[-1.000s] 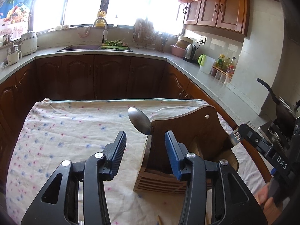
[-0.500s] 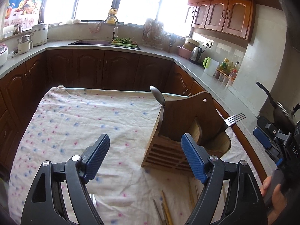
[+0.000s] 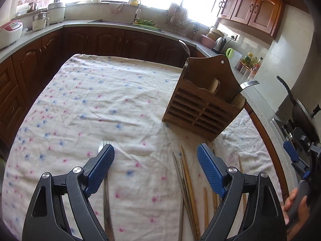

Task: Organize utensils
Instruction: 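Withdraw the left tool from the holder back over the utensils, then close the left tool on a metal chopstick, then carry the metal chopstick into the holder and open the left tool, then withdraw the left tool back over the remaining chopsticks, then grasp another metal chopstick with the left tool while the right tool grasps a chopstick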

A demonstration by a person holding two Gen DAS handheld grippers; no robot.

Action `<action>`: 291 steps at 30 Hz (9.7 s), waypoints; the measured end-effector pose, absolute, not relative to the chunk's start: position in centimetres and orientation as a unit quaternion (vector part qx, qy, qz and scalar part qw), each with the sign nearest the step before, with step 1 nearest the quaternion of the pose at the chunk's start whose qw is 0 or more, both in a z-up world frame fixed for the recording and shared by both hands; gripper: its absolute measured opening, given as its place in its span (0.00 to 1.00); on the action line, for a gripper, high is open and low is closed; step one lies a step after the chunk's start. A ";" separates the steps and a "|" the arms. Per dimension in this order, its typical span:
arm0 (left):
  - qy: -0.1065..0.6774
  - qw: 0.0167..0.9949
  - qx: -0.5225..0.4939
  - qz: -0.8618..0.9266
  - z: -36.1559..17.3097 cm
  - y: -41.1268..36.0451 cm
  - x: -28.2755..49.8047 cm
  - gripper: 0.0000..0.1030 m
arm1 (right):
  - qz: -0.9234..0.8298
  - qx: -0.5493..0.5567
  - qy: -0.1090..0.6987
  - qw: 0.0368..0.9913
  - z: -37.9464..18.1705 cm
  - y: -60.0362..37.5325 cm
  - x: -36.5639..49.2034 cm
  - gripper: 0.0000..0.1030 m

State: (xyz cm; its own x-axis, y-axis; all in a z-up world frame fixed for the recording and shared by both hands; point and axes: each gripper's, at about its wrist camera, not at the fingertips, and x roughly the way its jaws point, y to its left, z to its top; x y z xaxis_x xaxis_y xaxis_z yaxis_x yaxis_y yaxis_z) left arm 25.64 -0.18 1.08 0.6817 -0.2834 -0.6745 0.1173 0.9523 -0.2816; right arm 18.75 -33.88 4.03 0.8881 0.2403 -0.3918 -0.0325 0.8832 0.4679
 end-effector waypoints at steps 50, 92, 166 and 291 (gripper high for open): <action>0.491 0.857 -0.077 -0.136 -4.8 -4.9 29.5 0.50 | 0.054 0.136 0.436 0.888 -6.4 -28.8 23.9 0.25; 0.378 0.899 -0.095 -0.199 6.5 -1.3 23.3 0.04 | 0.092 0.158 0.312 0.932 6.7 -30.0 19.6 0.05; 0.239 0.956 -0.111 -0.129 9.1 -4.7 37.8 0.05 | 0.041 0.167 0.198 0.965 9.6 -31.5 33.1 0.06; 0.389 0.897 -0.075 -0.197 4.2 -1.2 21.3 0.04 | 0.107 0.153 0.316 0.930 5.5 -28.2 20.8 0.04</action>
